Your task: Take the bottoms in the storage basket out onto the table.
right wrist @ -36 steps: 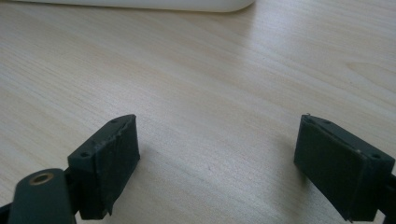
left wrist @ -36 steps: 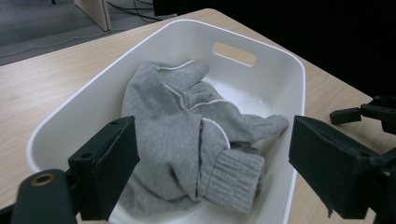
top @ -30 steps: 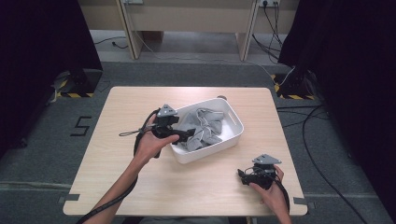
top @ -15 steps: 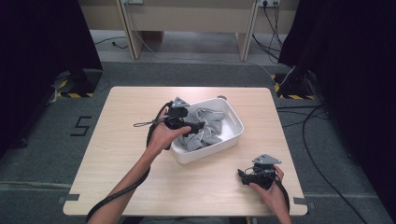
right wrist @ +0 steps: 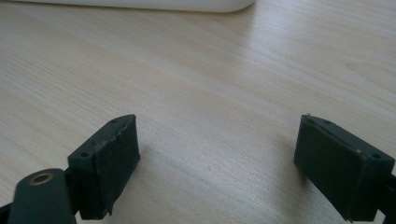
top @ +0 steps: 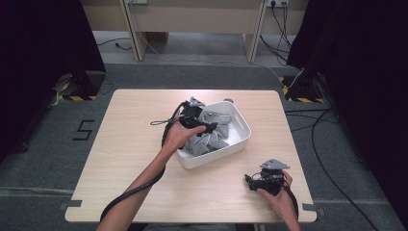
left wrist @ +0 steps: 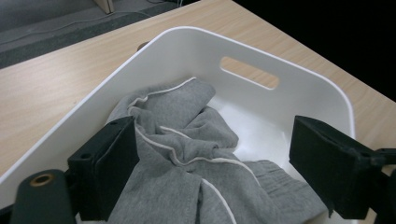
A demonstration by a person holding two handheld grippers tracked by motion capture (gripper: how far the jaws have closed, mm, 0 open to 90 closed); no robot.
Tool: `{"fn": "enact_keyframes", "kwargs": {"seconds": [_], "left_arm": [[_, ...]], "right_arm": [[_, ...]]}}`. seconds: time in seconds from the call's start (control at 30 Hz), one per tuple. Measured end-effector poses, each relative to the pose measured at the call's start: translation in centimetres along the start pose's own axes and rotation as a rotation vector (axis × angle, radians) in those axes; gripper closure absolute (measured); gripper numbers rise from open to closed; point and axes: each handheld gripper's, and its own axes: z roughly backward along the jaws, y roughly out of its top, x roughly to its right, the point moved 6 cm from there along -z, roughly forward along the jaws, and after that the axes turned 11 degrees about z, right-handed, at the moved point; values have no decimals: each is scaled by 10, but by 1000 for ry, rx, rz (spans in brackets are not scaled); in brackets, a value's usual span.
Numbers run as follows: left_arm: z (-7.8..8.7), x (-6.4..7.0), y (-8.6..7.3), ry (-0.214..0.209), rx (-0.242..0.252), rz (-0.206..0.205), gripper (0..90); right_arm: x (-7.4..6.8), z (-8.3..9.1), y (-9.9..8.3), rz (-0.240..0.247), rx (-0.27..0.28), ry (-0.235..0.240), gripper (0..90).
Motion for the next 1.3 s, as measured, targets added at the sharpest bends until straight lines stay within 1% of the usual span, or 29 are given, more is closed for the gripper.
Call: {"fn": "enact_keyframes", "kwargs": {"seconds": [0.07, 0.17, 0.23, 0.3, 0.33, 0.4, 0.43, 0.53, 0.6, 0.7, 0.73, 0.77, 0.8, 0.83, 0.87, 0.9, 0.97, 1.0, 1.07, 1.2, 1.23, 1.3], "left_arm": [[-5, -3, -2, 14, -9, 6, 145], [-10, -6, -4, 20, -14, 19, 145], [-15, -7, -5, 34, -28, 25, 145], [-19, -9, -5, 48, -41, 18, 145], [-19, -9, -5, 48, -41, 18, 144], [-23, -11, -3, 69, -38, 34, 145], [-26, -12, -3, 87, -46, 38, 144], [-32, -13, -5, 102, -62, 32, 145], [-36, -15, -7, 110, -67, 39, 145], [-40, -17, -9, 130, -75, 34, 145], [-40, -17, -9, 130, -75, 34, 145], [-43, -22, -11, 151, -80, 38, 145], [-43, -25, -11, 164, -85, 33, 145], [-44, -27, -13, 183, -91, 18, 145], [-44, -27, -13, 183, -91, 18, 146], [-46, -30, -15, 192, -99, 14, 146], [-49, -33, -19, 180, -109, 38, 145], [-49, -33, -19, 180, -109, 38, 144], [-52, -34, -21, 170, -112, 53, 142], [-56, -34, -22, 181, -122, 43, 141], [-57, -35, -23, 183, -132, 39, 140], [-60, -40, -24, 193, -142, 49, 140]], "right_arm": [[0, 0, 0, -1, 0, 1, 147], [0, 0, 0, -4, -1, 1, 146], [0, 0, 0, -4, -1, 1, 147], [0, 0, 0, -1, 0, 0, 146], [0, 0, 0, -1, 0, 0, 146], [-1, 0, 0, -6, 0, 2, 147], [-1, 0, 0, -6, 0, 2, 147], [0, 0, 0, -3, 1, 0, 147], [0, 0, 0, -2, 0, 1, 146], [0, 0, 0, 6, 3, 1, 146], [0, 0, 0, 6, 3, 1, 146], [0, 0, 0, 0, 1, 1, 146], [0, 0, 0, 0, 1, 2, 146], [0, 0, 0, 0, 2, 2, 147], [0, 0, 0, 0, 2, 2, 147], [0, 0, 0, 0, 2, 2, 146], [-1, 0, 0, 0, 2, 4, 147], [-1, 0, 0, 0, 2, 4, 147], [-1, 0, 0, -2, 0, 5, 147], [-1, 0, 0, -1, 0, 4, 147], [-1, 0, 0, -2, 0, 5, 147], [-1, 0, 0, -2, -1, 5, 146]]}}
